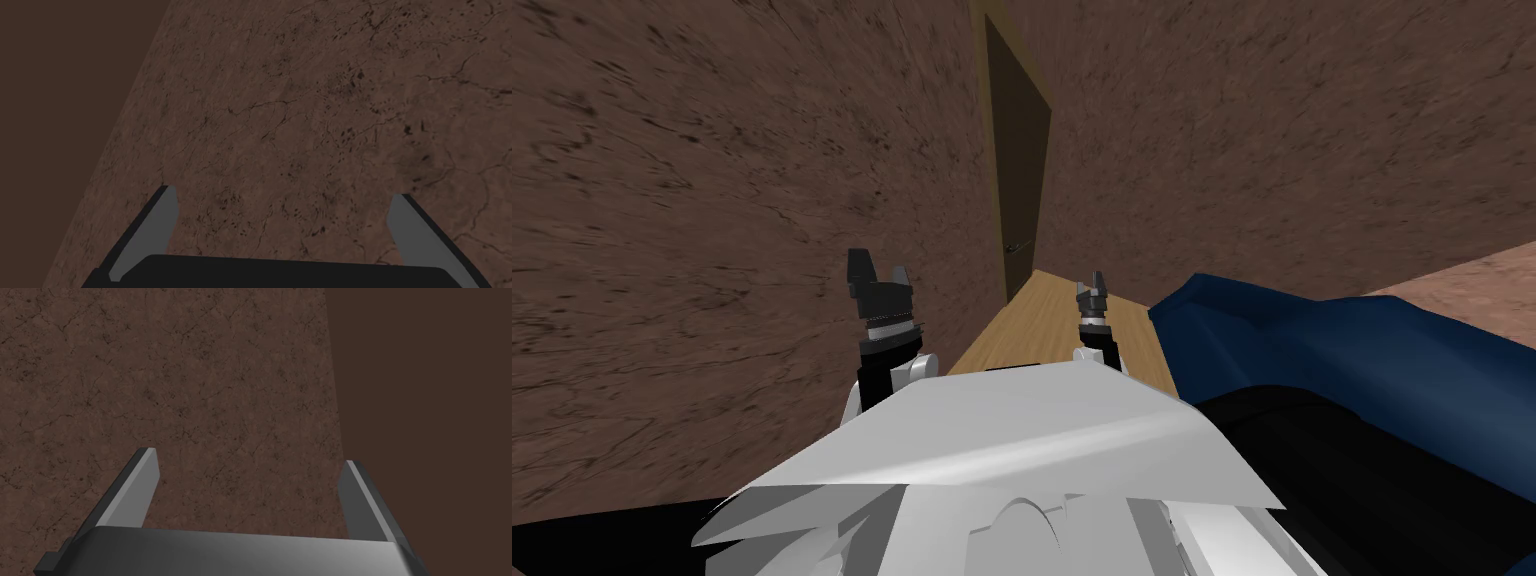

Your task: Pull the door open

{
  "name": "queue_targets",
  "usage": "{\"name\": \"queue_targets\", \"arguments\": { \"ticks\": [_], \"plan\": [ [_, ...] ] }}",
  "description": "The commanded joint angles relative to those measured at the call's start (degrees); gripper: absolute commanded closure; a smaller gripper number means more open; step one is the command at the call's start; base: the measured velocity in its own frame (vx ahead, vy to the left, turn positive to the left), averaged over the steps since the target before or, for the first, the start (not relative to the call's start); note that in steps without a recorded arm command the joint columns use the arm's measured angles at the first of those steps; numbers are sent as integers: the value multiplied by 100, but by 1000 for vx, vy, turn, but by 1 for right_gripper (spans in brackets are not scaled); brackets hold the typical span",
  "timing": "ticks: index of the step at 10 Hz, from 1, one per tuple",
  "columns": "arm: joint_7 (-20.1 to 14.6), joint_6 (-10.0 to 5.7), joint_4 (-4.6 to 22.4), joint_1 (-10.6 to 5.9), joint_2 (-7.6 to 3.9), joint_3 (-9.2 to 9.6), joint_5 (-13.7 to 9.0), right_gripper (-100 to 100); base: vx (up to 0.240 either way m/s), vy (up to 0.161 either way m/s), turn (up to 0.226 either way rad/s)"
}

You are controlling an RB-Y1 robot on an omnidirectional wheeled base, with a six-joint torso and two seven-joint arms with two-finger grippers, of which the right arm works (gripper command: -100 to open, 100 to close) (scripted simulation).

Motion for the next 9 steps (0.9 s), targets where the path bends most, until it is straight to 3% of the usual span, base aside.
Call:
{"name": "queue_targets", "arguments": {
  "ticks": [1,9],
  "plan": [
    [-37,-50,169,-73,-62,25,-1,-100,50,-15,116],
    [-226,-305,1042,-451,-349,152,-9,-100,104,-49,109]
  ]
}}
